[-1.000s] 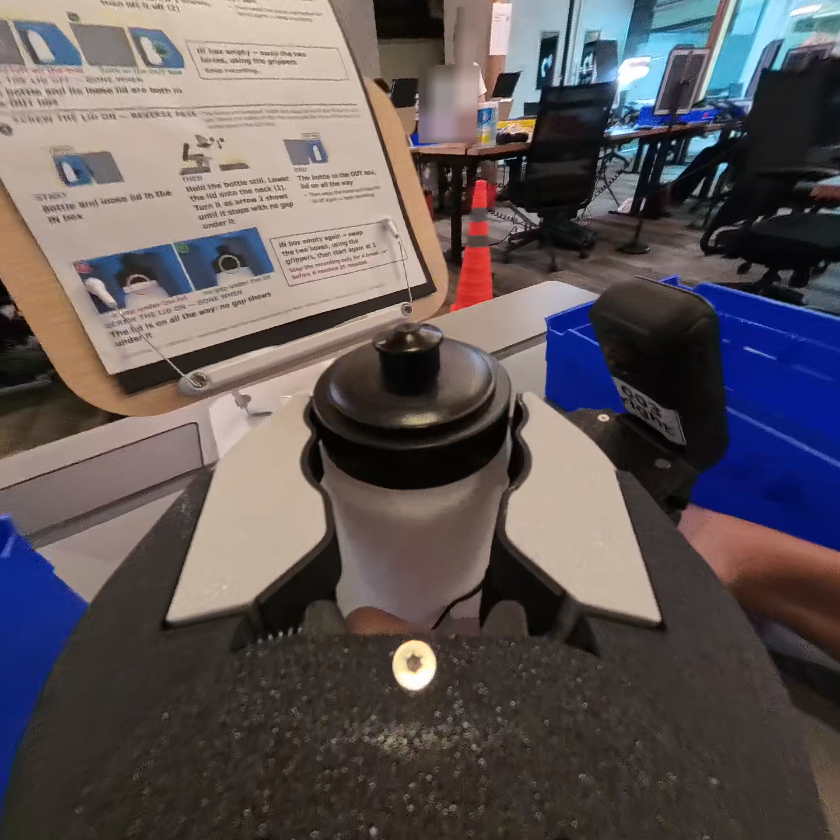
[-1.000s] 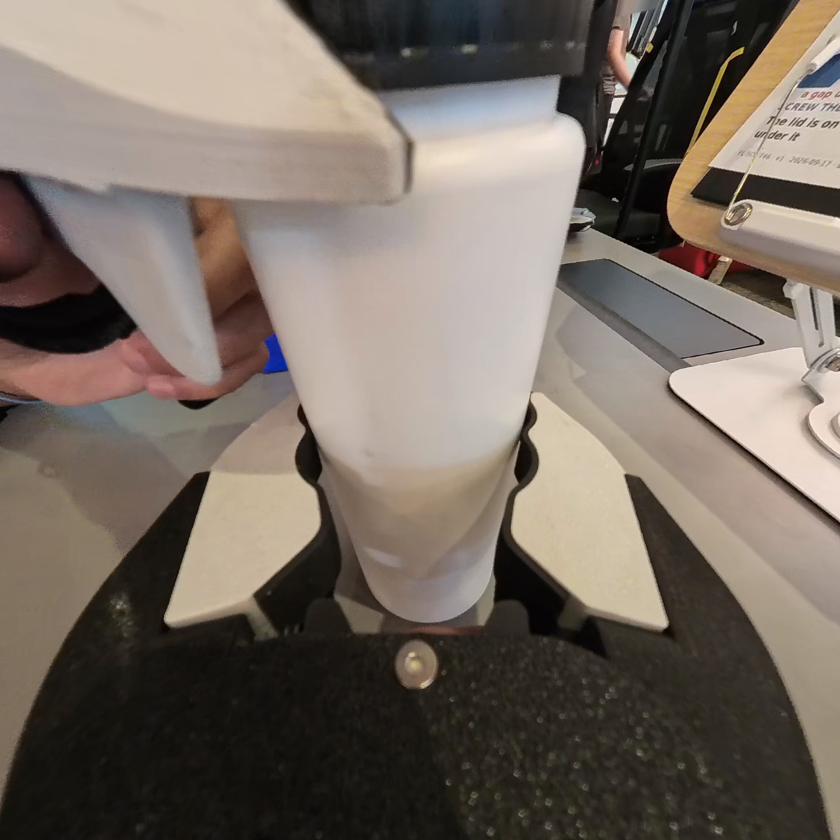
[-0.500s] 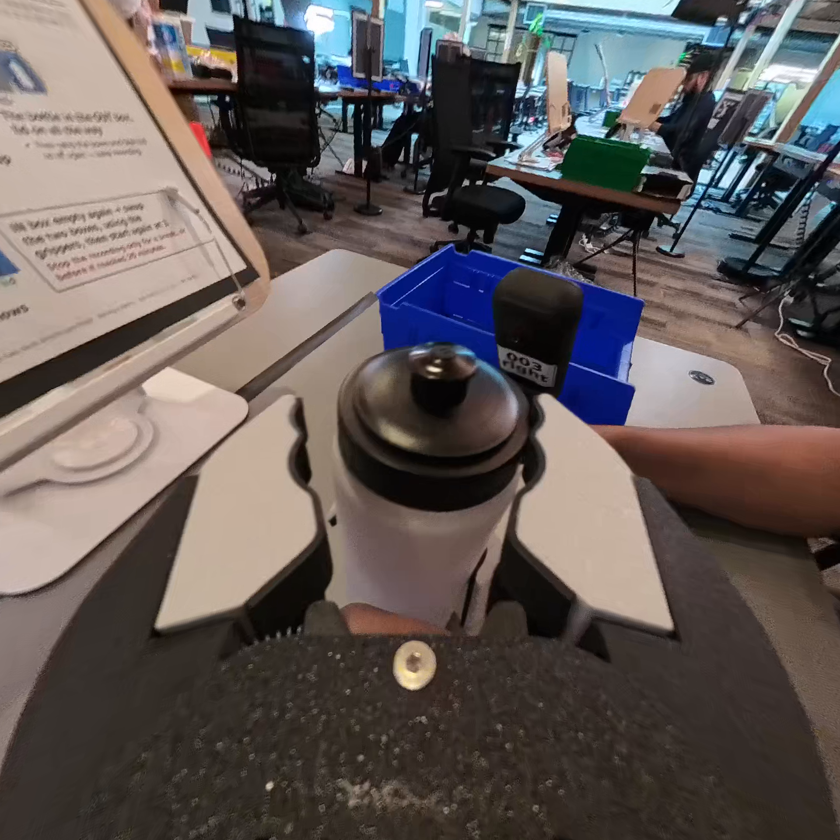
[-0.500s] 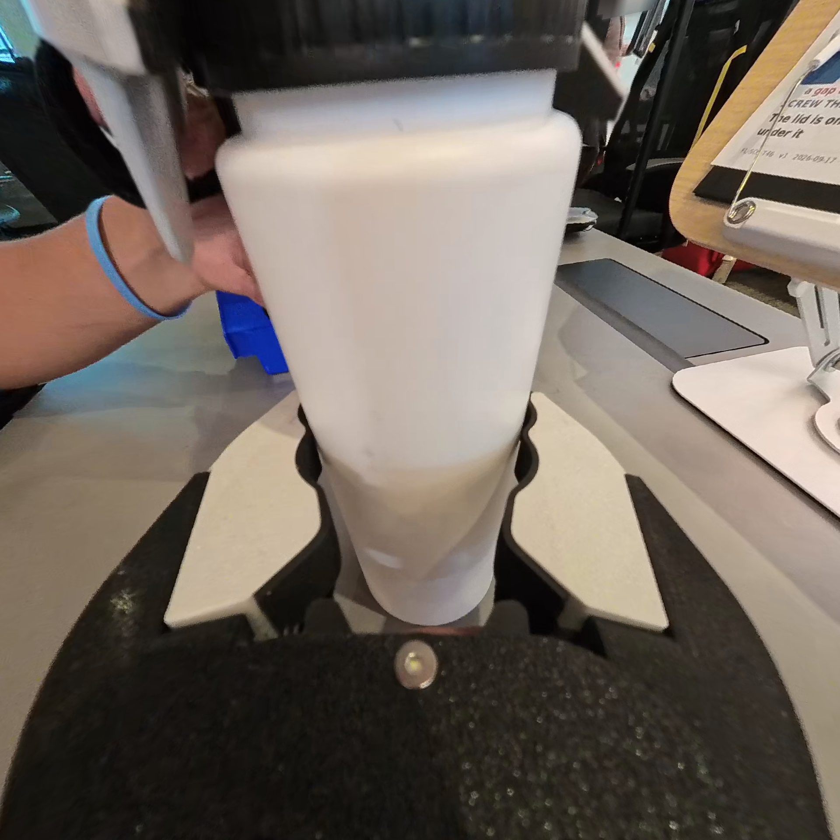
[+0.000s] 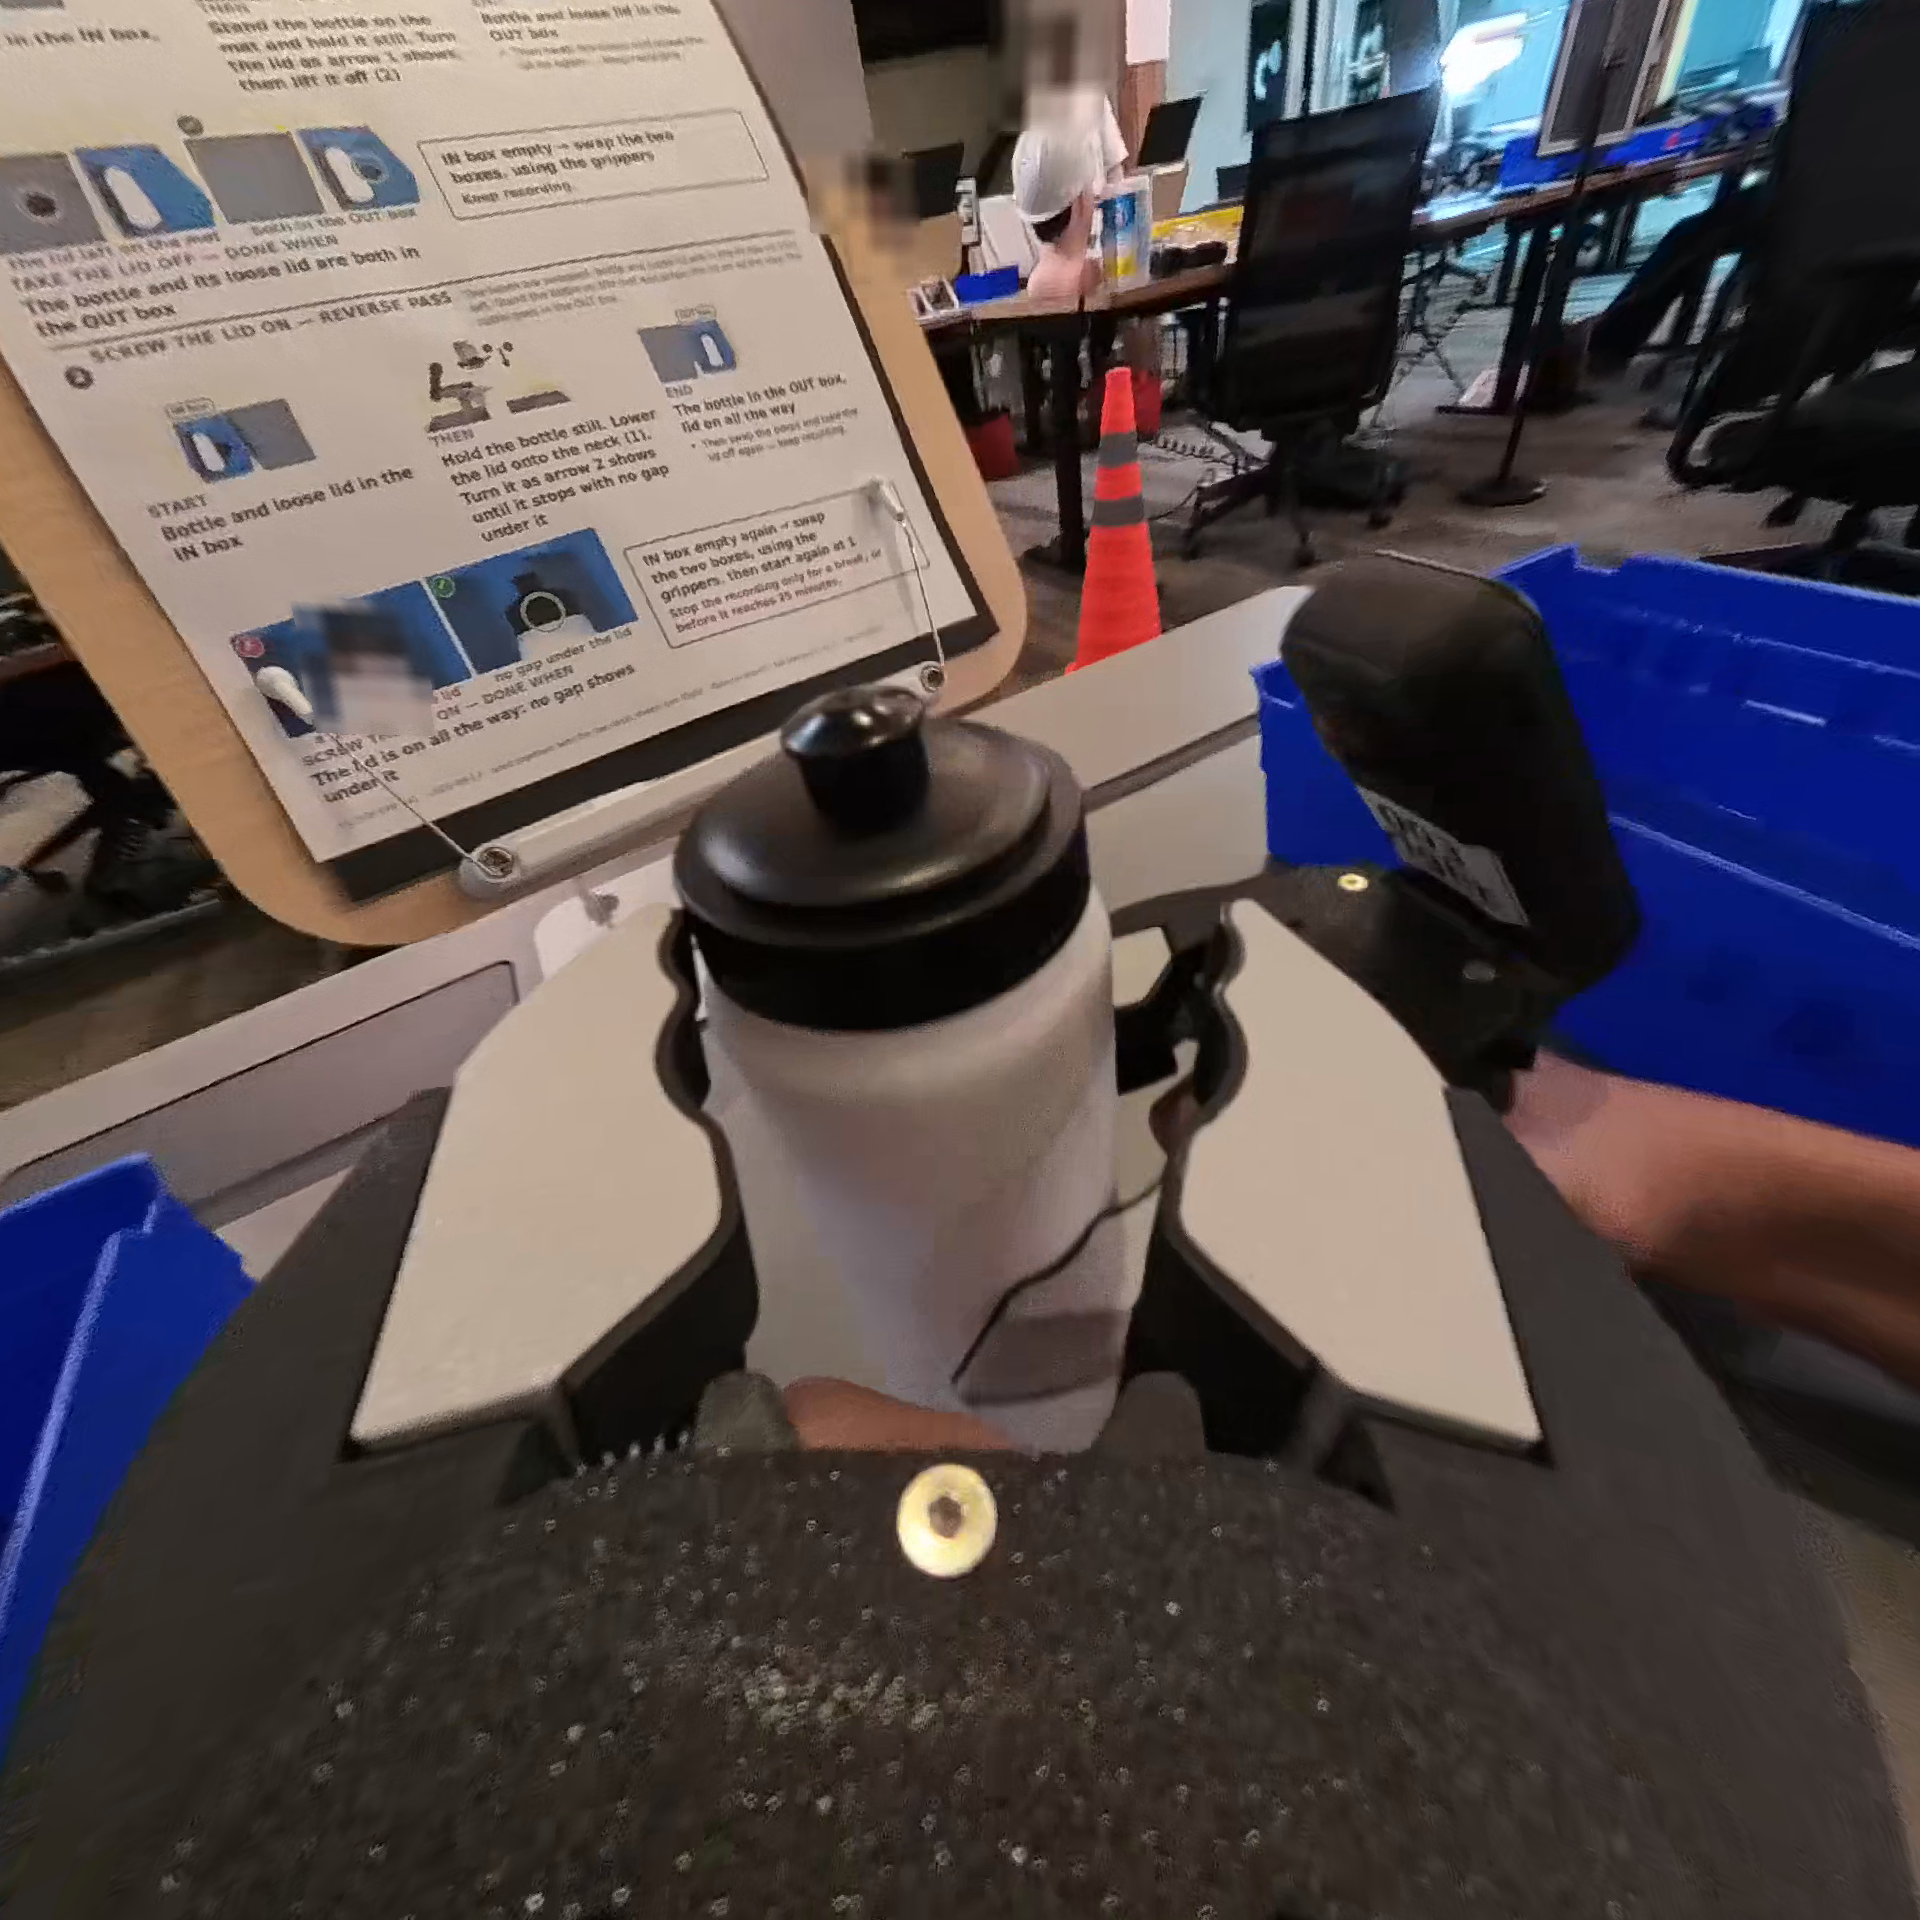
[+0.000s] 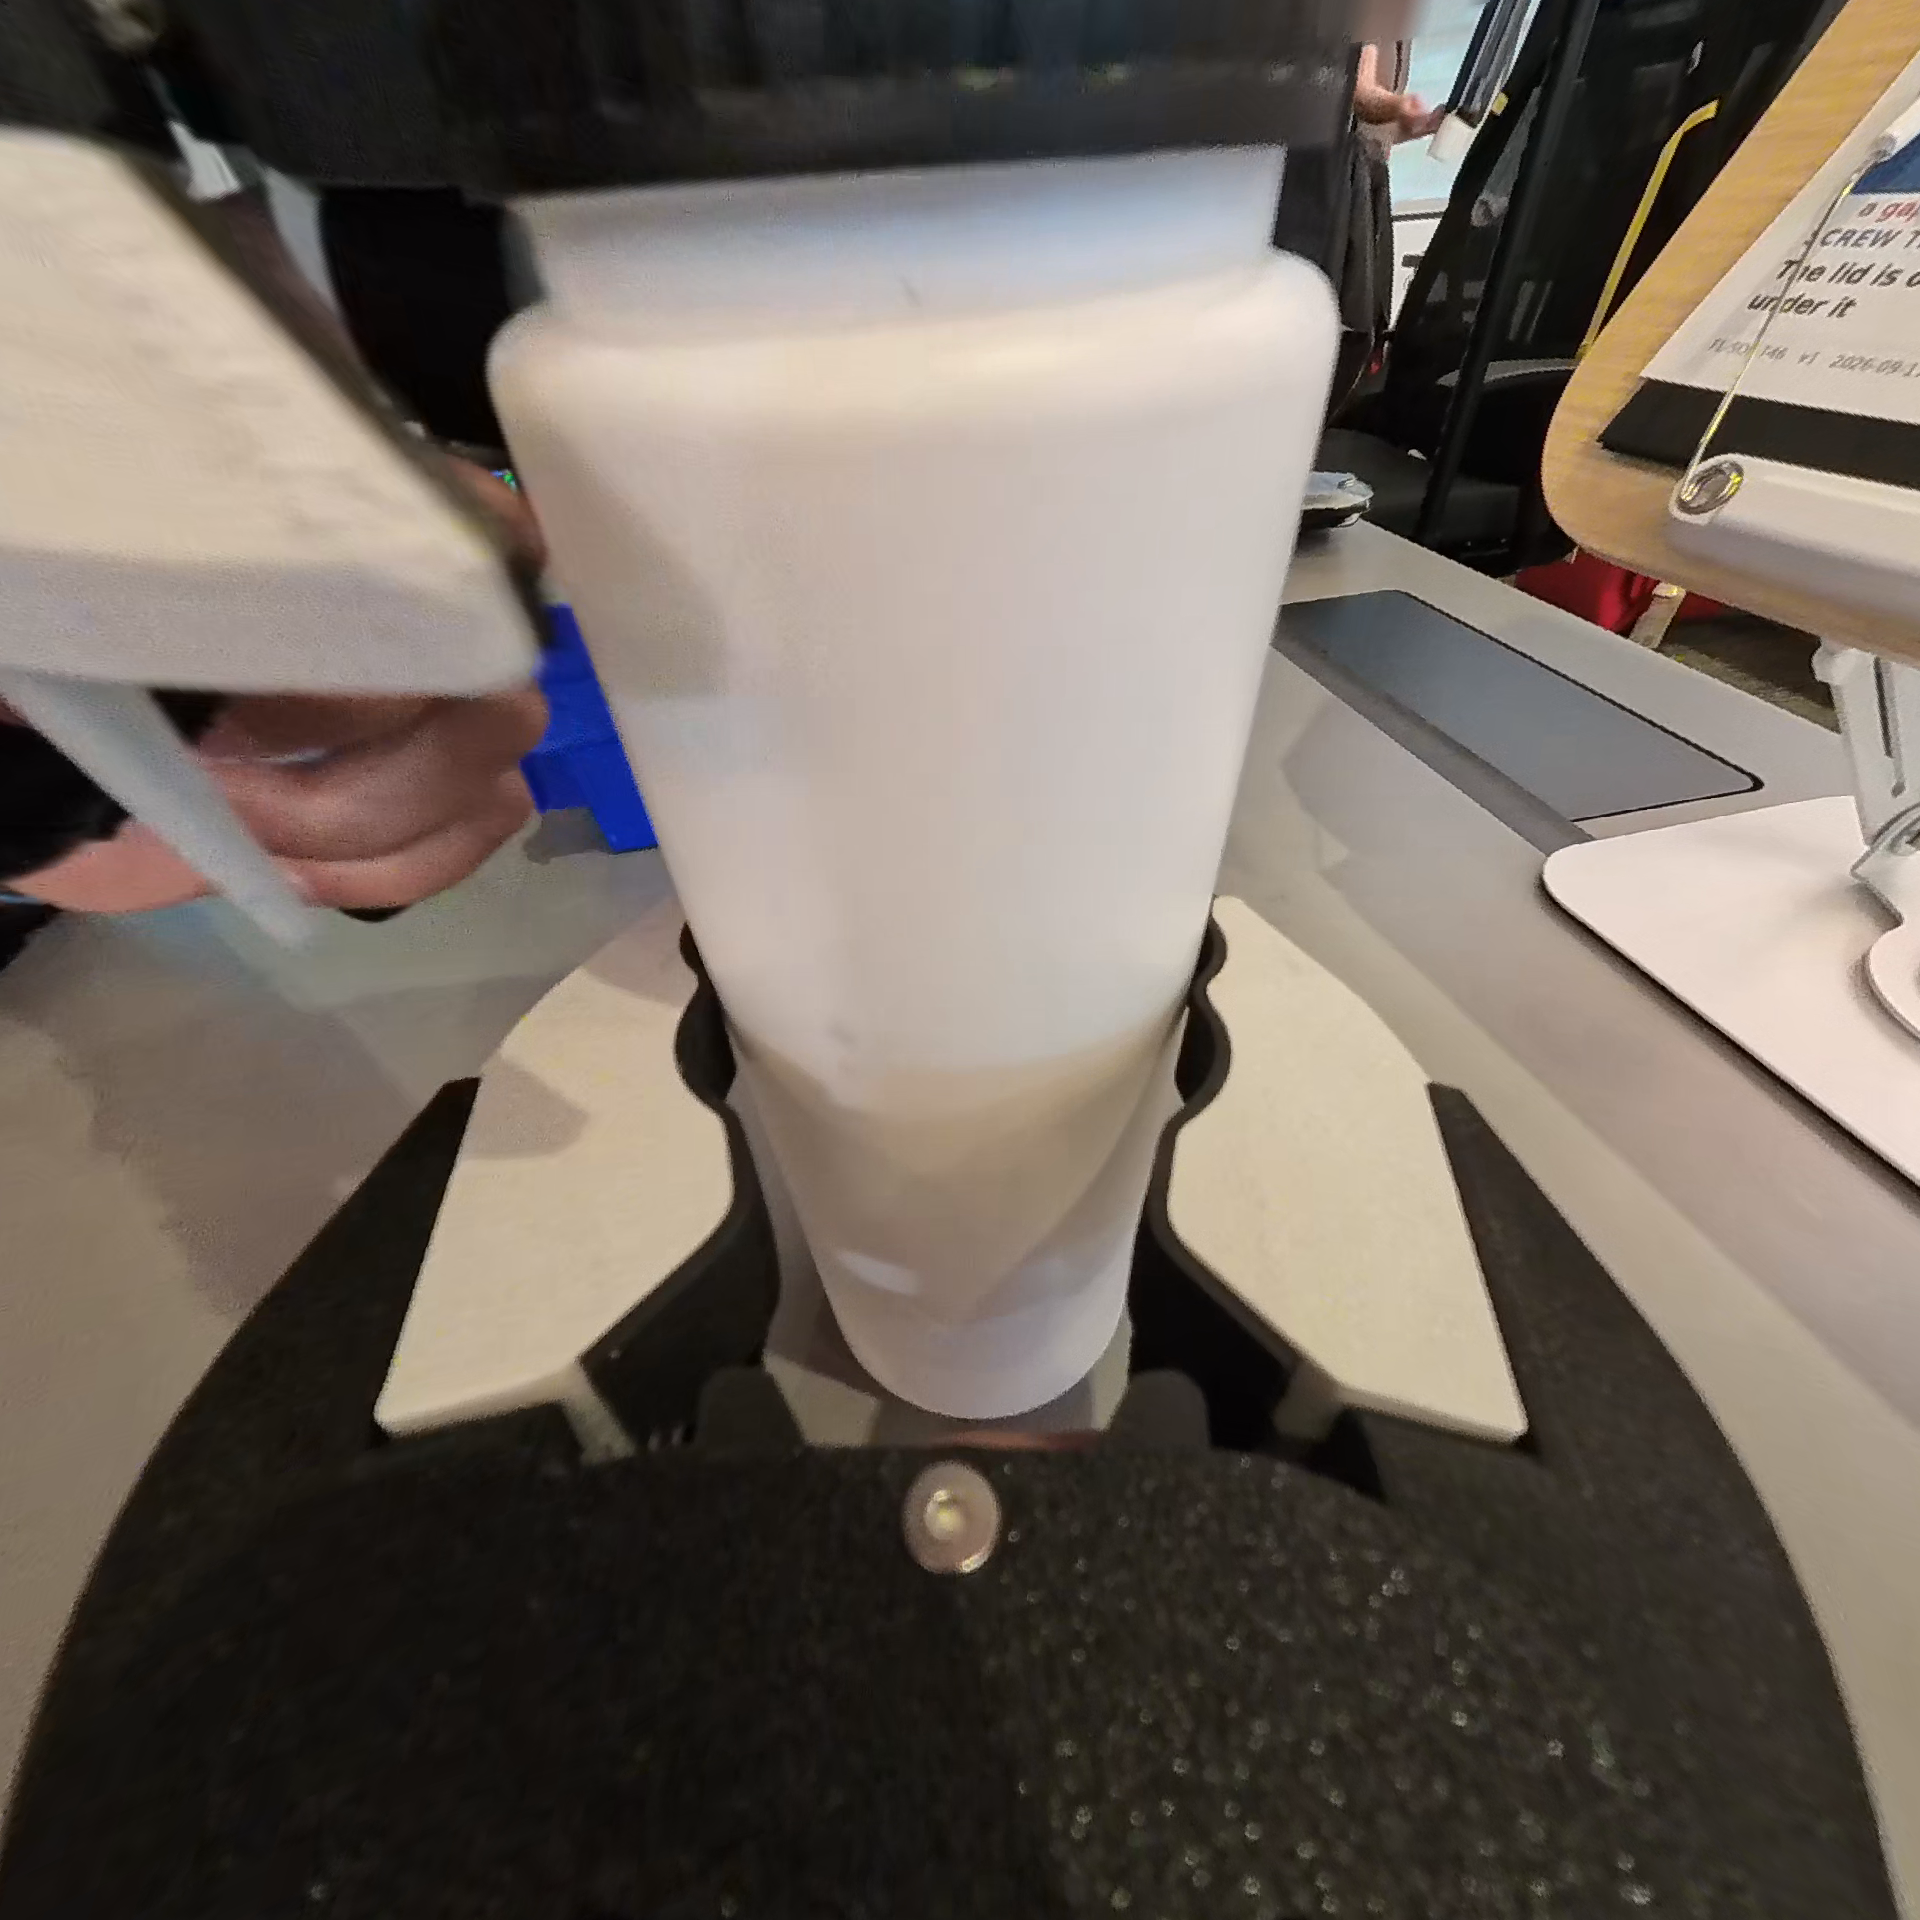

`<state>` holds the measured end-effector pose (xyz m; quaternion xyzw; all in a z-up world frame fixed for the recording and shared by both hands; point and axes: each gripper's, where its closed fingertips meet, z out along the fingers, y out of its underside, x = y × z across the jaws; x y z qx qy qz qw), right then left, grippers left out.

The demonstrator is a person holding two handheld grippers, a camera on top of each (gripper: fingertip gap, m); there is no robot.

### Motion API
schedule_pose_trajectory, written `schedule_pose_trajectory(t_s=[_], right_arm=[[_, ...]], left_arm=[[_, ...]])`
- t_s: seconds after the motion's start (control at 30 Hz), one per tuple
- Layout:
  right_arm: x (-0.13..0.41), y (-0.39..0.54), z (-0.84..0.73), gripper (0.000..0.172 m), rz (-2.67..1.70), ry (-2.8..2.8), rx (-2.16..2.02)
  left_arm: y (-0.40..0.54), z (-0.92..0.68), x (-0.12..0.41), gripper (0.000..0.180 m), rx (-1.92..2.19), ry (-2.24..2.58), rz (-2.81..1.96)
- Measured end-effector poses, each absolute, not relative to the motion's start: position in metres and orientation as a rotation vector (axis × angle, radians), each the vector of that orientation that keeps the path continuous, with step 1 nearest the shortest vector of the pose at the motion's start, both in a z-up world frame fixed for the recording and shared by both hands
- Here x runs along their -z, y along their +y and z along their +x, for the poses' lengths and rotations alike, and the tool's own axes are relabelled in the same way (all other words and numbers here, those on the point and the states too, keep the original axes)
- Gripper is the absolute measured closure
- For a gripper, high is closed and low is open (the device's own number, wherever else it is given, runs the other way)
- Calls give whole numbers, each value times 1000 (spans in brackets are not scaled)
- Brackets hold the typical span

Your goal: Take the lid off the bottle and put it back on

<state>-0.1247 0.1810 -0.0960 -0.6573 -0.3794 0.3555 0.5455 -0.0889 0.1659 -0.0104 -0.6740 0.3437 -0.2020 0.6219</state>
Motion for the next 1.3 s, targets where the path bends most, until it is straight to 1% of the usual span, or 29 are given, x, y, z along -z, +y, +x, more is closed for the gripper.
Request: schedule_pose_trajectory(t_s=[0.07,0.1,0.13,0.17,0.2,0.23,0.33,0.43,0.57,0.63,0.97,1.0,1.03,1.07,1.2,1.27,1.3], right_arm=[[96,181,-125,86,-1558,-897,-844],[96,181,-125,86,-1557,-897,-844],[96,181,-125,86,-1557,-898,-846],[96,181,-125,86,-1556,-899,-847],[96,181,-125,86,-1556,-899,-848],[96,181,-125,86,-1557,-898,-847],[96,181,-125,86,-1556,-898,-849],[96,181,-125,86,-1555,-896,-853],[96,181,-125,86,-1555,-896,-855],[96,181,-125,86,-1555,-896,-854],[96,181,-124,86,-1552,-893,-853],[96,181,-123,86,-1550,-893,-855],[96,181,-123,86,-1551,-889,-857],[95,182,-122,86,-1552,-884,-861],[96,181,-123,86,-1553,-892,-856],[96,182,-124,86,-1555,-892,-855],[96,182,-124,86,-1554,-892,-857]], left_arm=[[154,-94,7,90,606,821,-1560],[149,-95,4,86,693,857,-1559],[148,-98,0,86,769,884,-1548],[150,-100,-6,90,838,906,-1528],[156,-101,-10,91,899,921,-1521],[163,-102,-13,88,953,932,-1525],[177,-95,-14,86,1077,1012,-1532],[181,-82,-7,85,1046,1111,-1491],[172,-75,-2,103,1035,1179,-1453],[174,-77,-1,104,971,1152,-1451],[187,-81,-4,104,592,622,-1575],[183,-77,-5,99,592,638,-1580],[177,-74,-5,84,617,678,-1582],[173,-75,-6,80,637,712,-1579],[164,-95,-12,95,793,822,-1512],[170,-102,-15,90,902,855,-1532],[170,-102,-15,92,965,901,-1539]])
